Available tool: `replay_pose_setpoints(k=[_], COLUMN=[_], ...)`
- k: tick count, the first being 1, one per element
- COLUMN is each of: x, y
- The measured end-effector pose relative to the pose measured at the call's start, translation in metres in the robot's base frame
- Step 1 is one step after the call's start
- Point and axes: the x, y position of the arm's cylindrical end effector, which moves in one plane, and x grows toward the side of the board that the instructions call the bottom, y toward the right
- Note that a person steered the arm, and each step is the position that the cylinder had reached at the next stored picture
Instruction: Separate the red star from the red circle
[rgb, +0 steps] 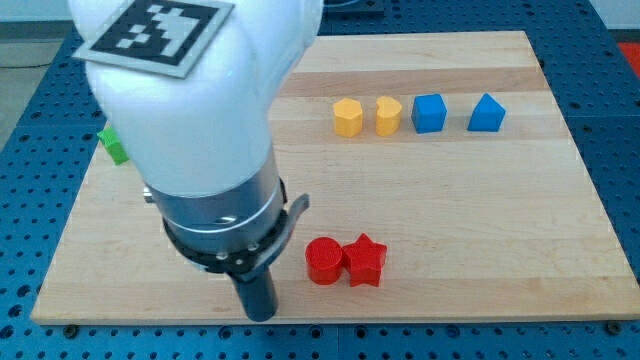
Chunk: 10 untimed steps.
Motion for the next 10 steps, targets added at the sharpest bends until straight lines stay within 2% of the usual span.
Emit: replay_pose_setpoints(k=[2,3,6,7,8,10], x=[0.000,0.000,-0.027,-0.026,-0.001,-0.021], y=[0.098,0.125,0.124,0.119,0.115,0.090])
